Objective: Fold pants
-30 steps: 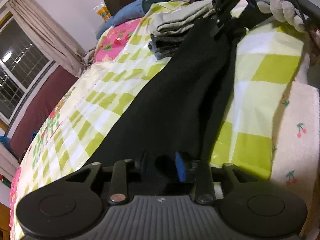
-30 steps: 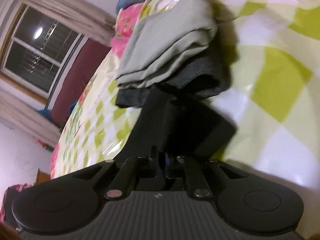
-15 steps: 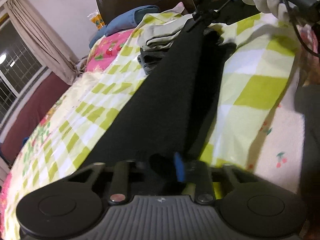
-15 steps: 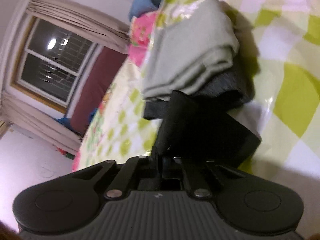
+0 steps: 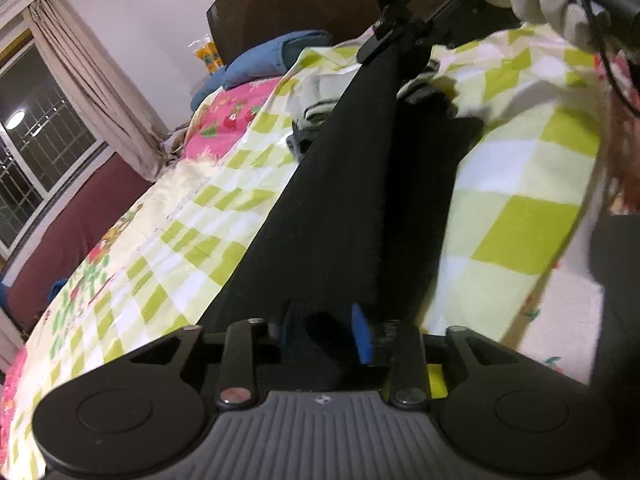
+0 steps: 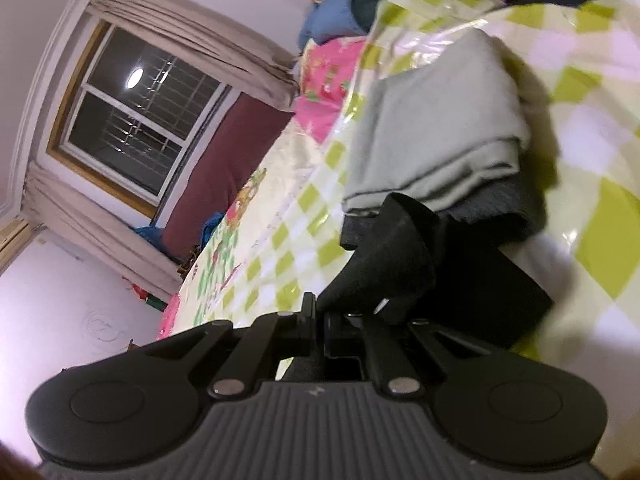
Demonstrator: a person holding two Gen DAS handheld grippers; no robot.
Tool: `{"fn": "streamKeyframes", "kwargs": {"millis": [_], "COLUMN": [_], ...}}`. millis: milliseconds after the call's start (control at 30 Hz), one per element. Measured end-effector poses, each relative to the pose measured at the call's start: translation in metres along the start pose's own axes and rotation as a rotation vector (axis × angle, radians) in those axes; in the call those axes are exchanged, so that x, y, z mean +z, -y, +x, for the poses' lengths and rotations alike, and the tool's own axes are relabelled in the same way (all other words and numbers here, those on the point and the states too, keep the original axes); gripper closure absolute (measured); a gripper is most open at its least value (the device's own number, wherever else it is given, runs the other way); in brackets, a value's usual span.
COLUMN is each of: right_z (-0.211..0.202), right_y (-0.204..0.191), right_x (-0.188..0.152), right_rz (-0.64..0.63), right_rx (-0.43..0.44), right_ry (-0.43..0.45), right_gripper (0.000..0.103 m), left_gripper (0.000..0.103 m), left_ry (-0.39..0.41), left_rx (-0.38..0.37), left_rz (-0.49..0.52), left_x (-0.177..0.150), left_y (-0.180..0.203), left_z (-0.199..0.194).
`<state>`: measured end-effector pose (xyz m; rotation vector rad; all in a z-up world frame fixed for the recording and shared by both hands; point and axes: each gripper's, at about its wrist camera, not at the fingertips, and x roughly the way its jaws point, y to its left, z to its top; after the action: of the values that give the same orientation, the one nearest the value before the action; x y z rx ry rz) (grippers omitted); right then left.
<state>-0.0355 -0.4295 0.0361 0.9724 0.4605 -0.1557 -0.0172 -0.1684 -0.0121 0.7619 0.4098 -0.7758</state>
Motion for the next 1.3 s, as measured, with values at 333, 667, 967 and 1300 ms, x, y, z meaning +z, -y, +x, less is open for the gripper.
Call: {"fn": "streamKeyframes", "kwargs": {"millis": [333,667,967,1300], "right_z": [0.018,0.021,0.003,0.016], "right_y": [0.068,0.059,0.024,0.072], "right_x": [-0.031,-0.02,-0.002,-0.011], "right_rz": [0.1,0.055,-0.006,0.085], "right_rx": [-0.152,-0.203,-0.015,-0.204], "right_ry": [-0.069,-0.012,0.116,0.018], "right_gripper": [0.094,0.096,0.098,0.094], "left_gripper": [0.074,0.073,0.071,0.071], "left_ry": [-0.091,-0.093,-0.083,-0.09], "left_rx": [-0.116,-0.112,-0.108,-0.113], "left_rz": [0.009,0.017,0.015,0.011], "left_x": [-0.015,-0.014,-0.012,-0.014], "left_y": [0.012,0.013,0.011,0.011], "left_z": [0.011,0.01,0.009,0.01]}}
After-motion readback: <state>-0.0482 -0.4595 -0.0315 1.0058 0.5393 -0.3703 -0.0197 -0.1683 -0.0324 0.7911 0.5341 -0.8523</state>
